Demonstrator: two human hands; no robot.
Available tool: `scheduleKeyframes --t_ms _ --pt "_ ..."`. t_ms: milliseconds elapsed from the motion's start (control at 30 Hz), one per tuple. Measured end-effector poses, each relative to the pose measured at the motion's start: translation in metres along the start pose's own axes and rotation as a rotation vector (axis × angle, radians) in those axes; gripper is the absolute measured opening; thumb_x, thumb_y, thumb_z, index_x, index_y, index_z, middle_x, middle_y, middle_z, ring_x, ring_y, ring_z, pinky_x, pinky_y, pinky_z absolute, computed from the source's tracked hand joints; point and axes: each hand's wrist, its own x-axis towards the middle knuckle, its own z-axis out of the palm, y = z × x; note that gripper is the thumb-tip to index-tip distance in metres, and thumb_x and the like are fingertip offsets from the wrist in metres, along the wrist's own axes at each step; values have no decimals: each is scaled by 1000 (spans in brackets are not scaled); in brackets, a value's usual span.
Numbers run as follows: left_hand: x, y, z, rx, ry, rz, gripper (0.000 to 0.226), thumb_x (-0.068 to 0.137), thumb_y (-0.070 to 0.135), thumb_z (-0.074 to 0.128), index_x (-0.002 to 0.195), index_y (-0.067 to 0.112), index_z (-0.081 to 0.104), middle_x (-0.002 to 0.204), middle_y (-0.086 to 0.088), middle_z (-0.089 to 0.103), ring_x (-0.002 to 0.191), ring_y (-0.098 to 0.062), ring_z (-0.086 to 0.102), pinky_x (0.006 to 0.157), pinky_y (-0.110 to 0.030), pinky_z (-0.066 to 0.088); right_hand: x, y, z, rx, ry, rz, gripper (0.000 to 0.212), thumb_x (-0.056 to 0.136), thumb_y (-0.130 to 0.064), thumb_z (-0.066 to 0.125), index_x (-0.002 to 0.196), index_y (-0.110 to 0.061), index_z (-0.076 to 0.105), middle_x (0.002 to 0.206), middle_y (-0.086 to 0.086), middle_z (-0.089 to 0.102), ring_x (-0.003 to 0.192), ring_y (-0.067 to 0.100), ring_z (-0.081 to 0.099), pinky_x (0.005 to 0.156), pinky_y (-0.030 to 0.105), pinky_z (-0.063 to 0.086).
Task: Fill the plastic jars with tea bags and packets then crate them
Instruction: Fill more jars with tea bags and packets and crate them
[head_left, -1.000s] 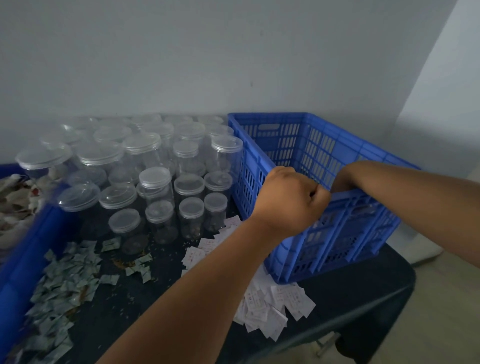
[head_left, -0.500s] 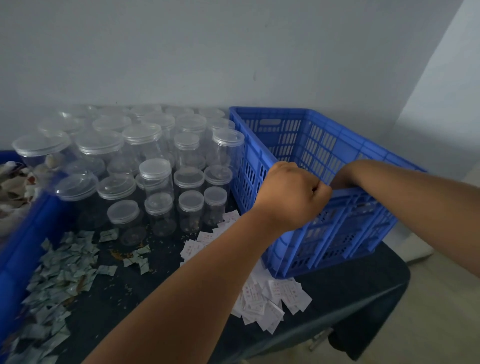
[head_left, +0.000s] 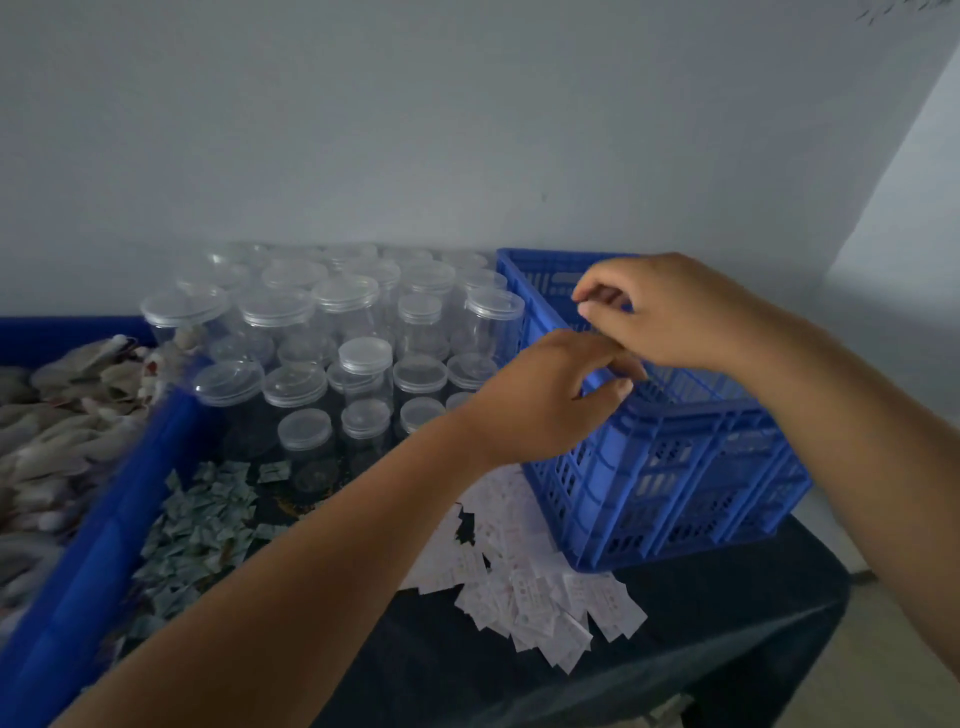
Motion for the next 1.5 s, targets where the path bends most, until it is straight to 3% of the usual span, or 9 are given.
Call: scheduleKeyframes --t_ms 67,200,300,500,767,933,1067,1267,1500 --pt "-30 -10 -17 -23 17 -87 21 109 24 55 124 22 70 116 13 72 108 -1 62 90 -10 45 -14 -35 6 170 128 -71 37 90 -62 53 112 -38 70 102 -21 73 97 -2 69 85 29 56" --pt "-98 -40 -38 2 -17 -386 24 110 35 48 105 29 71 86 23 69 69 0 64 61 -17 46 -22 -85 49 289 -23 -124 37 93 -68 59 117 -42 68 105 -24 71 100 -11 66 82 18 53" --pt "-148 -64 -39 95 -32 -620 28 108 40 50 92 32 72 85 17 71 67 -5 65 61 -34 53 -1 -106 103 393 -137 -24 59 94 -61 71 145 -37 53 129 -16 65 112 -1 65 88 24 52" --pt "-208 -100 -37 201 105 -847 23 102 46 58 87 34 70 75 14 69 70 -1 63 62 -29 51 59 -146 203 731 -51 392 110 79 -60 87 164 -21 27 162 7 44 146 28 47 111 42 47" --pt "-216 -112 -68 186 107 -869 14 100 49 59 106 40 68 90 20 70 82 1 65 81 -36 60 93 -169 256 495 101 415 86 77 -72 81 137 -14 62 140 9 61 137 33 51 102 42 48" --pt "-232 -115 -83 129 -91 -933 76 88 81 53 151 41 37 125 19 63 101 2 62 88 -28 54 49 -182 262 854 430 256 56 83 -47 87 125 -29 55 116 -14 60 108 6 62 87 16 49" --pt "-241 -102 -86 244 59 -839 106 70 100 52 157 59 10 151 17 41 122 -7 56 98 -34 52 -28 -205 286 1152 276 212 59 81 -48 85 128 -50 51 125 -17 67 117 3 66 92 23 57" --pt "-242 -82 -75 419 -118 -594 77 73 90 59 141 55 44 117 31 40 108 7 40 88 -24 43 -101 -218 321 1244 69 85 57 90 -31 80 138 -43 52 125 -8 69 107 23 73 80 49 65" --pt "-249 -69 -56 590 23 -640 71 67 101 52 114 48 53 96 27 44 82 3 47 67 -21 35 -107 -218 318 1104 106 53 59 86 -51 87 133 -51 52 127 -23 66 106 1 71 74 14 57"
